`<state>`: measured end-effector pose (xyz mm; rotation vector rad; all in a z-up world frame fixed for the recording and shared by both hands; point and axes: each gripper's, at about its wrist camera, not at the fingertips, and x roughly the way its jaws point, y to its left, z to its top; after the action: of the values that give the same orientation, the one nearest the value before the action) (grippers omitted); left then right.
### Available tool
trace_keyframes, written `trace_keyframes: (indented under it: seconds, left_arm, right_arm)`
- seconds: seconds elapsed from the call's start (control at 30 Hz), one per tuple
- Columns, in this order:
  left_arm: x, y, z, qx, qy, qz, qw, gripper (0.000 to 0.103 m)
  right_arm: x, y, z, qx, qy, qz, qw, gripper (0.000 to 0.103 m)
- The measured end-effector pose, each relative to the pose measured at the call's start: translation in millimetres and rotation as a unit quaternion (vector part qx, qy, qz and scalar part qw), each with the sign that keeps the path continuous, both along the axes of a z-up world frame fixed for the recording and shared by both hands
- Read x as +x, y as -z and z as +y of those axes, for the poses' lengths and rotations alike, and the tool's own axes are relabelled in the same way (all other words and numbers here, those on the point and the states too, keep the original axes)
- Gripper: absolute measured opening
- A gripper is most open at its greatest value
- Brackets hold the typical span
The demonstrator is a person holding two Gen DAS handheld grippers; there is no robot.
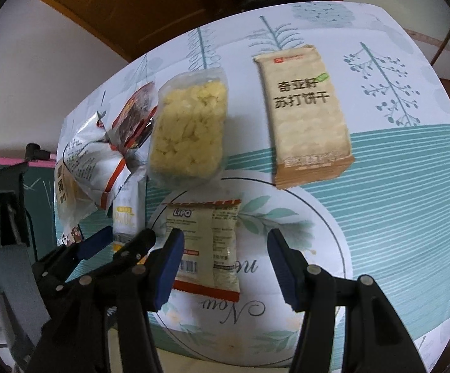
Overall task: Organize snacks
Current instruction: 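Grasp the orange OATS bar with left tool while right tool grasps the LIPO pack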
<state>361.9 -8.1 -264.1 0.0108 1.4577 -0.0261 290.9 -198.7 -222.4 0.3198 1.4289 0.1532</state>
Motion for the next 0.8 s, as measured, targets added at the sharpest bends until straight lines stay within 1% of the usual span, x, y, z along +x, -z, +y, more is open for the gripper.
trace_keyframes:
  seconds: [0.1, 0.23, 0.37, 0.53, 0.63, 0.8]
  left_arm:
    - [-1.2, -0.8, 8.6, 0.014, 0.0, 0.0, 0.9999, 0.043]
    - [-4.1, -2.1, 22.8, 0.009, -0.008, 0.002, 0.9999, 0.042]
    - [-4.3, -1.1, 33.0, 0.013, -0.013, 0.0, 0.9998, 0.041]
    - [-7.2, -2.7, 42.6, 0.001, -0.033, 0.007, 0.9994, 0.041]
    - [-11.4, -4.9, 46.0, 0.0, -0.037, 0.006, 0.9993, 0.041]
    - [-16.2, -8.3, 56.6, -0.008, -0.04, 0.008, 0.9991, 0.041]
  right_arm:
    - [2.7, 4.7, 10.8, -0.002, -0.008, 0.006, 1.0, 0.056]
    - [6.5, 13.6, 27.5, -0.004, -0.014, 0.018, 1.0, 0.056]
    - [7.9, 15.9, 44.3, -0.04, -0.023, 0.017, 0.999, 0.059]
    - [13.8, 18.4, 59.2, -0.077, -0.027, 0.017, 0.996, 0.059]
    - [14.3, 20.8, 75.3, -0.107, -0.049, 0.017, 0.993, 0.06]
    - [14.1, 23.1, 86.7, -0.127, -0.071, 0.013, 0.989, 0.064]
